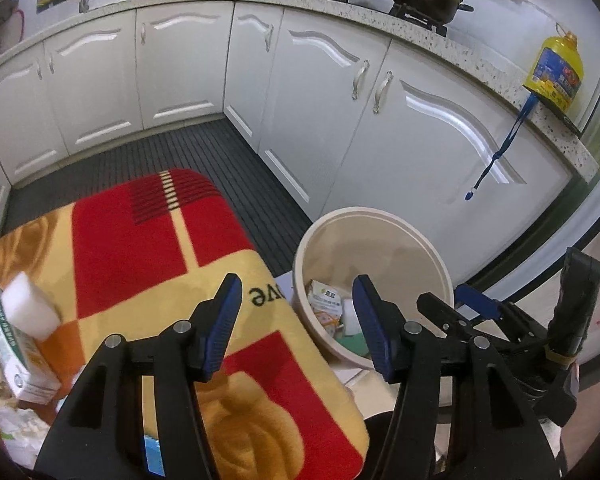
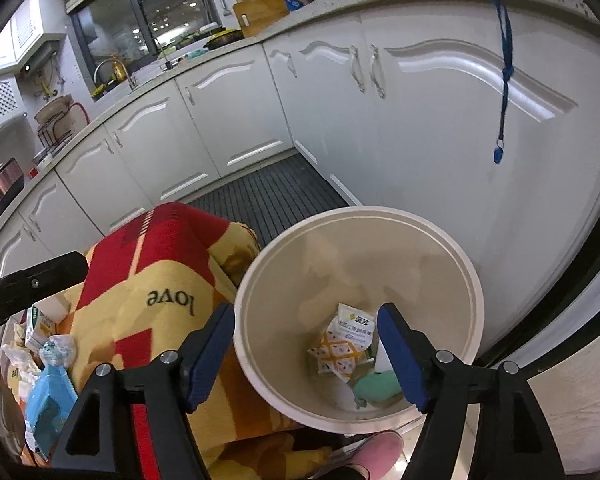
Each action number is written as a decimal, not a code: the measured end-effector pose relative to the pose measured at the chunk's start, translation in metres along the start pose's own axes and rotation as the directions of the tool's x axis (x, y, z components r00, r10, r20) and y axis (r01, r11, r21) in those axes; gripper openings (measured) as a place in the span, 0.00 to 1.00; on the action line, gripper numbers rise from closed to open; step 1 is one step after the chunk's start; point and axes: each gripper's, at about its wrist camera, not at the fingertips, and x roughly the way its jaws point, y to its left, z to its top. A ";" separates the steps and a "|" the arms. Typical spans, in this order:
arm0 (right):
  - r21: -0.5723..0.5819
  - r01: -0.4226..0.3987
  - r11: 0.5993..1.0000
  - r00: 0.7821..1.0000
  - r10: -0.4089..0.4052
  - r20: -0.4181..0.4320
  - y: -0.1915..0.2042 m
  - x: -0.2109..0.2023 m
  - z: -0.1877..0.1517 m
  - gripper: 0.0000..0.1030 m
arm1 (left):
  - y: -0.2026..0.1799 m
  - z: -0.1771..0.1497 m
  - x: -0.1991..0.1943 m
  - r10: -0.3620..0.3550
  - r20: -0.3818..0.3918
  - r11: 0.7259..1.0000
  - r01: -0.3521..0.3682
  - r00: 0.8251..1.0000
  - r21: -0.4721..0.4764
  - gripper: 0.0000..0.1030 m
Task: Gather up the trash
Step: 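Move both open tools back over the table clutter, then grasp the crumpled brown paper with the left tool while the right tool grasps a clear plastic bag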
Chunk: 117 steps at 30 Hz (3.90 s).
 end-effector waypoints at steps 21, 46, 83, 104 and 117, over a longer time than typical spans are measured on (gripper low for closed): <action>-0.107 -0.093 0.990 0.995 0.095 0.016 0.069 -0.017 0.001 0.73 | 0.053 -0.014 -0.064 0.053 0.062 0.997 -0.049 0.997 -0.054 0.55; -0.254 -0.252 0.934 0.967 0.235 -0.095 0.174 -0.009 -0.022 0.76 | 0.219 -0.089 -0.165 0.185 0.033 0.943 -0.168 0.982 -0.288 0.55; -0.327 -0.467 0.821 0.854 0.324 -0.407 0.290 0.087 -0.056 0.44 | 0.262 -0.075 -0.073 0.002 -0.158 0.975 -0.037 0.987 -0.218 0.30; -0.319 -0.486 0.813 0.873 0.435 -0.221 0.268 0.016 -0.031 0.32 | 0.231 -0.049 -0.147 -0.022 0.049 0.976 0.032 0.999 -0.214 0.25; -0.328 -0.450 0.830 0.893 0.410 -0.188 0.250 0.007 -0.033 0.32 | 0.188 -0.052 -0.138 -0.011 0.045 0.988 0.018 0.999 -0.151 0.25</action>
